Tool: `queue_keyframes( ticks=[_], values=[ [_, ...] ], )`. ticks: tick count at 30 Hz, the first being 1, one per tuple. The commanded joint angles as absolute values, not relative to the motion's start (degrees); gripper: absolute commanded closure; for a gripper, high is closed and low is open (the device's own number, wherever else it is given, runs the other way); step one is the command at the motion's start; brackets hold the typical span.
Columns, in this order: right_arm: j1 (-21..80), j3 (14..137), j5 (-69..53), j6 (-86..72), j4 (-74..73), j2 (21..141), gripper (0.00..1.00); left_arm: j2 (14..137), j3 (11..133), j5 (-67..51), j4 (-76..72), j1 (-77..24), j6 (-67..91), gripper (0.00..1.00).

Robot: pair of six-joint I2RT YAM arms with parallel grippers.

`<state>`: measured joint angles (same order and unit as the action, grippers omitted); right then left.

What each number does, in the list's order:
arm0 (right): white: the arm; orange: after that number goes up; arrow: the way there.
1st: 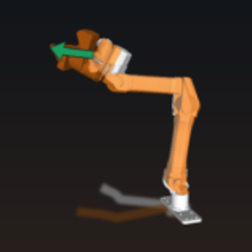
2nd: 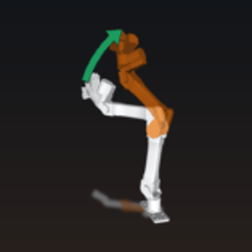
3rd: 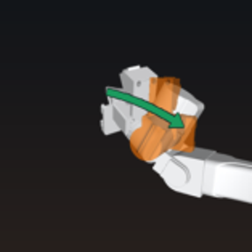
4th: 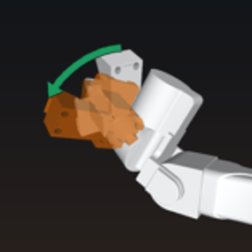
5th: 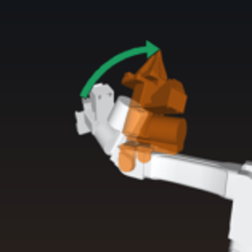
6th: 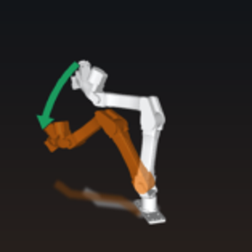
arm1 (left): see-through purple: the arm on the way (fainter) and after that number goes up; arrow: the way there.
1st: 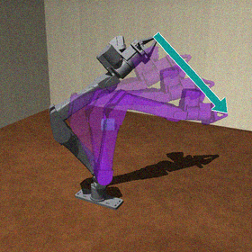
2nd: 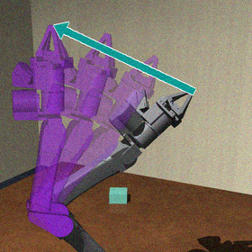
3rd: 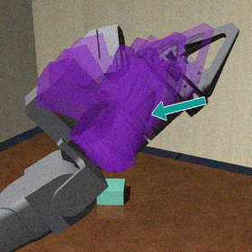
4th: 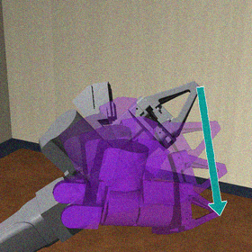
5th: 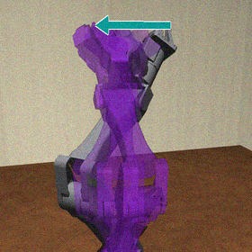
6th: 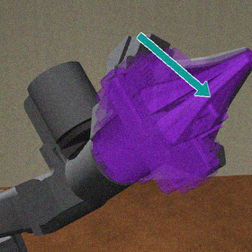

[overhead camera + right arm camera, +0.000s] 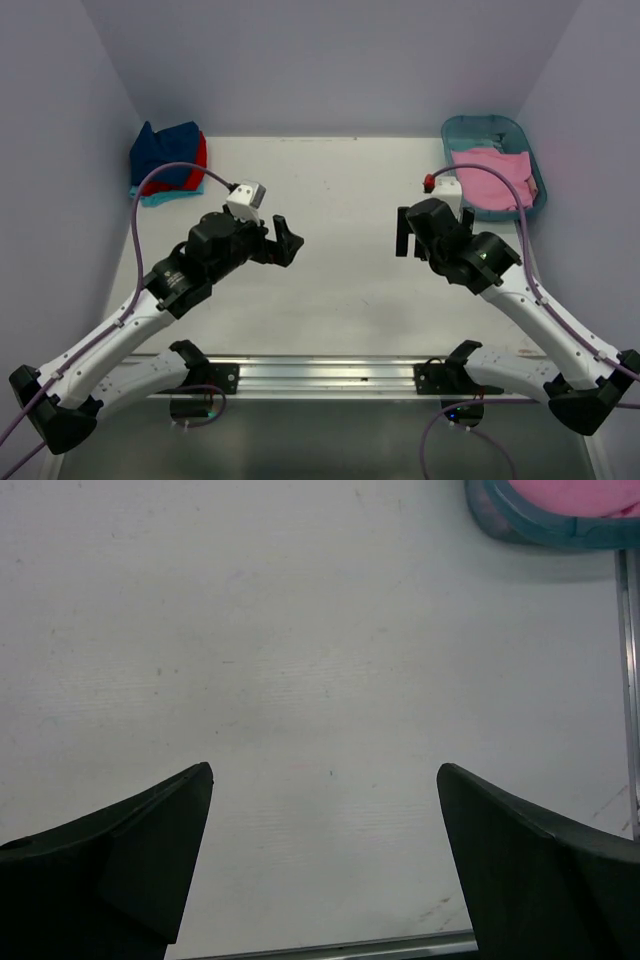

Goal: Fold and stack the t-shirts
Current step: Grab crumpled tshirt from bin with the right arm

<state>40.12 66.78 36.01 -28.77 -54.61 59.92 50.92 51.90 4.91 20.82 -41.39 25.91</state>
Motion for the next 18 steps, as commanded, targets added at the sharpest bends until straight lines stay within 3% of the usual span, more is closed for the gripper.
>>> queue_keyframes(
  ticks=[1, 7, 11, 18],
  values=[
    [40.0, 70.3, 38.8, -27.5, -54.1, 60.5, 0.01, 49.7, 52.3, 7.3, 20.9, -41.4, 25.1, 0.0],
    [36.3, 75.9, 39.5, -27.4, -54.0, 66.6, 0.01, 48.2, 51.9, 4.9, 19.6, -41.4, 25.6, 0.0],
    [15.8, 83.8, 30.0, -28.4, -53.1, 77.3, 0.01, 48.0, 50.9, 8.0, 20.9, -41.4, 25.9, 0.0],
    [-2.0, 101.0, 24.7, -33.3, -53.7, 99.9, 0.01, 46.0, 48.3, 5.0, 22.7, -41.4, 27.6, 0.0]
  ],
)
